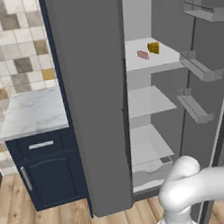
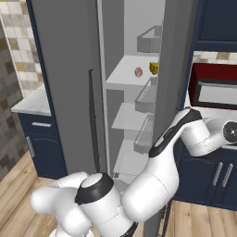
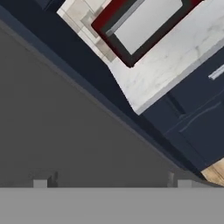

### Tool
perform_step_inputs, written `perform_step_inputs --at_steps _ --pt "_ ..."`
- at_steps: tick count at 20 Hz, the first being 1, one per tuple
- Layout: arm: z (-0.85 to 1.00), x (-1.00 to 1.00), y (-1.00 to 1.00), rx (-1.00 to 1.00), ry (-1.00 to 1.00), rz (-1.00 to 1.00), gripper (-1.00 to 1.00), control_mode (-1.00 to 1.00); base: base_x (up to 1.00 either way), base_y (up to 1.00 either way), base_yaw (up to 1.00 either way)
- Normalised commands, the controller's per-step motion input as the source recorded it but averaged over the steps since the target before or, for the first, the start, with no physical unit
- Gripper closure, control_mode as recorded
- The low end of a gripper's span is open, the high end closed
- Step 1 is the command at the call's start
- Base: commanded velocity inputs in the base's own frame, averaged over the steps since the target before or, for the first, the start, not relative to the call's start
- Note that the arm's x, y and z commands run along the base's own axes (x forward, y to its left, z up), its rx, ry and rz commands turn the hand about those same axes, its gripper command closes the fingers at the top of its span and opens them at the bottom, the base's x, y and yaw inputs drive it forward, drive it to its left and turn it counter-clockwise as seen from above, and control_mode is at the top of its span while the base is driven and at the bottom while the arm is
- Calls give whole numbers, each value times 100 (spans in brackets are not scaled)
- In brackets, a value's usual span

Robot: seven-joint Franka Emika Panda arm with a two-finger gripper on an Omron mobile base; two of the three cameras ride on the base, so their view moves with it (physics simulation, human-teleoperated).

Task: Pick up the frozen steak from the freezer, place it on any shelf in the fridge, and close the fridge and freezer doors when done.

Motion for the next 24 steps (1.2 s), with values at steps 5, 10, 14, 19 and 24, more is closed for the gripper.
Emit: perform_step_inputs --at_steps 5,10,14,19,24 --pt "-3 81 41 4 0 17 -100 -100 0 0 0" --pt "0 40 75 4 -1 28 -100 -100 0 0 0" --pt "9 0 100 -1 -3 48 -100 -100 0 0 0" --pt "26 -1 100 -5 -5 48 -100 -100 0 0 0" --pt "42 47 100 0 0 30 -100 -100 0 0 0"
